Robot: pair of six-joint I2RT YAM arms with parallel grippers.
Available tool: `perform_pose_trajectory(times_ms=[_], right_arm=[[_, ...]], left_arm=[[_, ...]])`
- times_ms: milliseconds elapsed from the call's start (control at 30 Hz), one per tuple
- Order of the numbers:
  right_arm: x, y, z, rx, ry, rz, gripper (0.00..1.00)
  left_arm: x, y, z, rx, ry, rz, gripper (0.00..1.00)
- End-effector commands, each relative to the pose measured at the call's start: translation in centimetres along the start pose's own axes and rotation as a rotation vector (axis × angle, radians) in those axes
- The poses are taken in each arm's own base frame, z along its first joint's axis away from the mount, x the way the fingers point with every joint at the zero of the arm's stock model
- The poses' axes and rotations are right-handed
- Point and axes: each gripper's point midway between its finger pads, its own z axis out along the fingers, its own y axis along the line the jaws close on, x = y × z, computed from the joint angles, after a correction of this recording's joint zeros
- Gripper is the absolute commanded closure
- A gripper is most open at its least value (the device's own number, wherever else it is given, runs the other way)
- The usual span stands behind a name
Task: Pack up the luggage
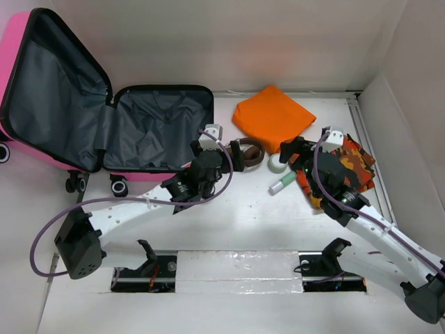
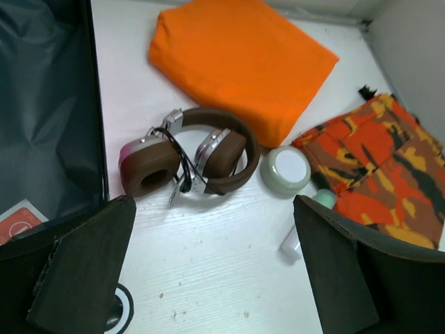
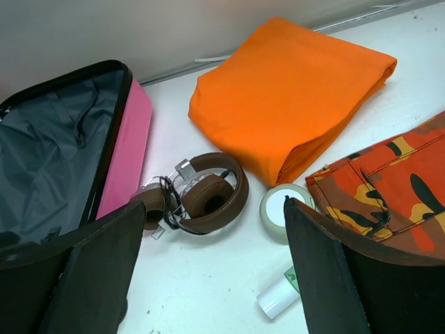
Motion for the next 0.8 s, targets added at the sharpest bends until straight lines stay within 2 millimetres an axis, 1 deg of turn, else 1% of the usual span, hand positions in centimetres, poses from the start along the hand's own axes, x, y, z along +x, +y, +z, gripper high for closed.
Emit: perform_pose_trajectory(times_ms=[0,33,67,100,133,167,200,233,267,300,333,367,400,433,467,500,533,567,600,633,667,700,733,767], right_arm=[[-1.4,0.6,-0.1,-0.025,-0.050,0.048,0.14],[-1.8,0.6,-0.3,-0.031,-0.062,0.065,0.14],[-2.3,0.2,-0.5,-0.010,-0.081,0.070,0.14],[-2.2,-0.1,-0.6,-0.002,-0.085,0.071,0.15],[-2.8,-0.1,-1.2,-0.010,-0.100,0.090,0.18],[-3.4,-0.4,-1.5,-0.003,-0.120,0.101,0.22],[-3.5,-0.8,-1.8,0.009,-0.131,0.105,0.27],[-3.6,-1.1,-2.1,0.013,-0.141,0.120,0.39],[-4.8,-1.2,-2.9,0.005,-0.176,0.152,0.48],[-5.0,-1.6,-3.3,0.013,-0.189,0.160,0.61],[-5.6,-1.7,-3.7,0.004,-0.206,0.172,0.73],[-6.1,-2.0,-4.6,-0.006,-0.227,0.187,0.91],[-6.7,-2.2,-5.1,-0.006,-0.248,0.201,0.95],[-6.6,-2.7,-5.3,0.007,-0.257,0.205,0.96],[-6.4,-2.9,-5.4,0.007,-0.258,0.206,0.93],[-7.0,-3.2,-5.6,0.015,-0.280,0.218,0.89],[-7.0,-3.2,-5.6,0.015,-0.280,0.218,0.83],[-6.7,-3.0,-5.4,0.009,-0.270,0.211,0.76],[-6.1,-2.8,-5.0,0.009,-0.250,0.199,0.65],[-5.8,-2.8,-4.7,0.014,-0.241,0.192,0.61],[-6.0,-2.4,-4.6,0.003,-0.236,0.190,0.58],[-6.0,-2.1,-4.5,-0.006,-0.229,0.188,0.57],[-5.3,-2.3,-4.2,0.006,-0.207,0.171,0.57],[-5.6,-2.1,-4.1,0.005,-0.208,0.172,0.57]], left_arm=[[-0.2,-1.4,0.7,0.033,0.006,-0.001,0.07],[-0.7,-2.0,0.9,0.048,0.003,0.005,0.07],[-0.5,-2.3,1.1,0.058,0.018,0.025,0.07],[0.1,-2.3,1.6,0.048,0.038,0.038,0.09],[-0.2,-2.7,1.8,0.047,0.039,0.039,0.11],[0.2,-2.6,2.0,0.043,0.047,0.054,0.11],[0.8,-2.8,2.0,0.049,0.058,0.071,0.15],[1.0,-3.0,2.3,0.048,0.062,0.074,0.19],[1.2,-3.5,2.1,0.061,0.066,0.086,0.21],[1.8,-3.5,2.2,0.055,0.073,0.116,0.23],[2.4,-4.4,2.0,0.079,0.078,0.141,0.25],[2.6,-4.9,2.1,0.094,0.071,0.155,0.32],[2.6,-5.0,2.3,0.094,0.072,0.178,0.35],[3.6,-5.2,2.8,0.084,0.085,0.228,0.38],[4.5,-5.1,3.0,0.062,0.114,0.258,0.42],[4.0,-5.6,3.5,0.051,0.112,0.260,0.44],[5.3,-5.3,4.3,0.026,0.140,0.301,0.44],[5.8,-5.3,4.8,0.021,0.154,0.335,0.44],[5.3,-6.0,5.3,0.025,0.147,0.342,0.42],[5.5,-6.1,5.7,0.022,0.156,0.366,0.38],[6.6,-6.1,6.6,0.007,0.173,0.395,0.38],[7.0,-6.2,7.0,0.003,0.186,0.417,0.38],[6.6,-6.9,7.7,0.008,0.179,0.437,0.38],[6.7,-7.1,8.3,-0.004,0.176,0.441,0.38]])
